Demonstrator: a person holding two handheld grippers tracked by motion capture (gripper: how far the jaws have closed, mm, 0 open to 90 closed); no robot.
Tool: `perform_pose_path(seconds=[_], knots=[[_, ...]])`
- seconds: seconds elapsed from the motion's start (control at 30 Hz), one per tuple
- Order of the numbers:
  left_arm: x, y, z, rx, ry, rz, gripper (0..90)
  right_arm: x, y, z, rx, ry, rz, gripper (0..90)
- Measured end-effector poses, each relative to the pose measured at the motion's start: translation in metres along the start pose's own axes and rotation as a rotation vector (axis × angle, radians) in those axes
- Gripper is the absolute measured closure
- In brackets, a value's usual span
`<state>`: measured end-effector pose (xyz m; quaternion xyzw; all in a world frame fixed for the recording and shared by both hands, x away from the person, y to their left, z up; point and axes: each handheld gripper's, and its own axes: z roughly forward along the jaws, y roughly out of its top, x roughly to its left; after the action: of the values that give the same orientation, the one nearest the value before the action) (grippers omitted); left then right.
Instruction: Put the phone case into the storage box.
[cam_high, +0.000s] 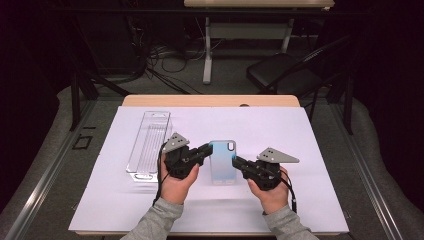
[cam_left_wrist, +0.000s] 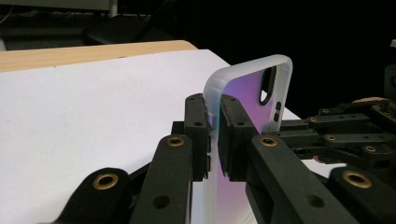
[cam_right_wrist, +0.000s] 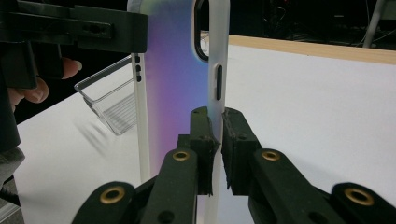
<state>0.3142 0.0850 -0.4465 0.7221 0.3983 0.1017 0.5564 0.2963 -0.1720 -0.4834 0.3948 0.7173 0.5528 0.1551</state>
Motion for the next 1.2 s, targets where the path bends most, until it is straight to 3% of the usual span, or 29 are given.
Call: perform_pose_path(seconds=[0.43,1.2], knots=[[0.0005,0.0,-0.0009,-0.006,-0.008,-0.014,83.8,-0.0001,0.0,0.0001,-0.003,0.007,0.001,83.6],[0.0014,0.0025,-0.0012,-0.021,-0.018,-0.003,84.1,-0.0011,0.0002,-0.0002,-0.016,0.021,0.013,82.8]])
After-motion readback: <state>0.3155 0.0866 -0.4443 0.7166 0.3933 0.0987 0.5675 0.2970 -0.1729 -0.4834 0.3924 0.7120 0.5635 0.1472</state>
